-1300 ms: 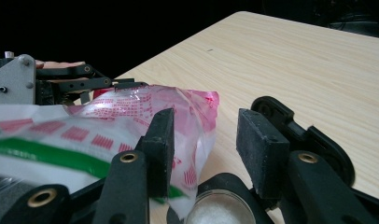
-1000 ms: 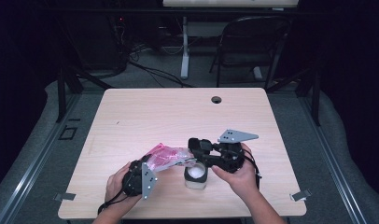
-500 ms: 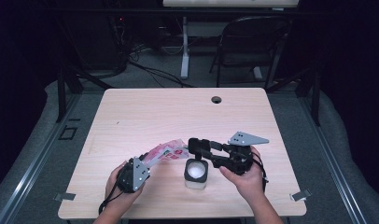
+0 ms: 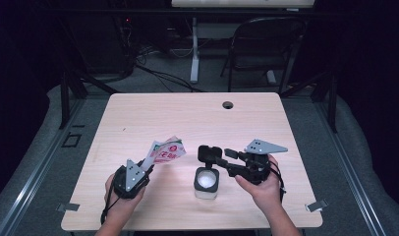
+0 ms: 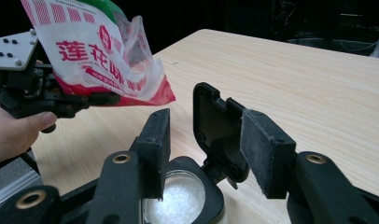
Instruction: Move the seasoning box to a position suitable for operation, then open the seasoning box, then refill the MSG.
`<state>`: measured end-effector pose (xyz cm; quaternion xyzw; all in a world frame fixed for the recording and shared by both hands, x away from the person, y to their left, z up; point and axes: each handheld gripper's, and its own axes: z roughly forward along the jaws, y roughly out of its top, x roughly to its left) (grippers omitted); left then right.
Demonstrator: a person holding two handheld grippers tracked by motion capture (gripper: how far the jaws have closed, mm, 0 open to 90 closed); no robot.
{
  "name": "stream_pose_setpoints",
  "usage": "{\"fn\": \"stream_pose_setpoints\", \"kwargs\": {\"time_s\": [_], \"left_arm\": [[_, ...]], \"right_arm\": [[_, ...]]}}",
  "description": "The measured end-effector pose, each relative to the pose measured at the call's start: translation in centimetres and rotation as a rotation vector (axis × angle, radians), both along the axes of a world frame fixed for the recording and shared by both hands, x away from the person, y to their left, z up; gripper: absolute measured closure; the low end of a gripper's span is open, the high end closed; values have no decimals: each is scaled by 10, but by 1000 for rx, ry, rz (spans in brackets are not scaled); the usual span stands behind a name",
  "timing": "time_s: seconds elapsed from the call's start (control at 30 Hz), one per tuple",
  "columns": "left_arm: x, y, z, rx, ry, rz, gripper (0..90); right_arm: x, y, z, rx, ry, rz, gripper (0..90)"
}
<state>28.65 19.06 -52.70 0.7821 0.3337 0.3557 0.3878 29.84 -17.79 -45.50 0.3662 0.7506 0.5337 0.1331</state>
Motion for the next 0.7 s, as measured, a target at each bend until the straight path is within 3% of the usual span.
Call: {"fn": "stream_pose_setpoints", "kwargs": {"time_s": [0.23,0.43,0.7], "left_arm": [[5,14,-4,-54,31,48,697],[12,30,-8,-146,69,92,698],[14,36,-9,-167,78,122,699]], "right_arm": [[3,-3,-2,6,3,-19,519],[4,-3,-7,-4,12,-24,513],[4,-4,-7,20,18,-19,509]]}}
